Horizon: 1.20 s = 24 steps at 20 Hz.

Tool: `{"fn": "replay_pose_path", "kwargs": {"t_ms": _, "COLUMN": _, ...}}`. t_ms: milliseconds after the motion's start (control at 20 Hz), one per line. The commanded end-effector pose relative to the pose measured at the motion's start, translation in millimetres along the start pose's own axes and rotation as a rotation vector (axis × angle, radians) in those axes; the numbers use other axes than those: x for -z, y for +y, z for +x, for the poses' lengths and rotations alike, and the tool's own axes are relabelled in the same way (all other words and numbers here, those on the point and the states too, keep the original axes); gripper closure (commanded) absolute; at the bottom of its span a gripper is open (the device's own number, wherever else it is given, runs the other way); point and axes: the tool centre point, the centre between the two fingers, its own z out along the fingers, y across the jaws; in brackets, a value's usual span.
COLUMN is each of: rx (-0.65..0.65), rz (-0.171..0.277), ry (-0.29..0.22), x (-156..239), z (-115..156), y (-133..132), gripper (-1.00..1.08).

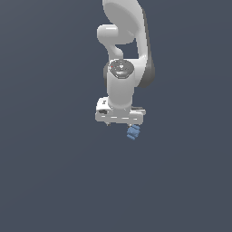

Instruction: Pick up the object and move it to a goal position.

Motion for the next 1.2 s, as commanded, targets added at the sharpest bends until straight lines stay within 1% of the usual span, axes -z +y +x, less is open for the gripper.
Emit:
{"fn": "replay_pose_path", "kwargs": {"t_ms": 0, "rx": -0.04, "rz": 0.001, "ry": 0.001, "x": -5.7, "z": -2.6, "y": -8.3, "gripper": -0.92}}
{"fn": "replay_pose_path", "kwargs": {"t_ms": 650, "rx": -0.296, "rz": 0.007, "ry": 0.01, "x": -39.8, "z": -22.5, "y": -56.1, "gripper": -0.92}}
{"fn": "replay_pose_path", "kwargs": {"t_ms": 1150, "rx": -0.419, "rz": 0.009, "ry": 0.014, "x": -55.4, "z": -34.1, "y": -77.2, "gripper": -0.92}}
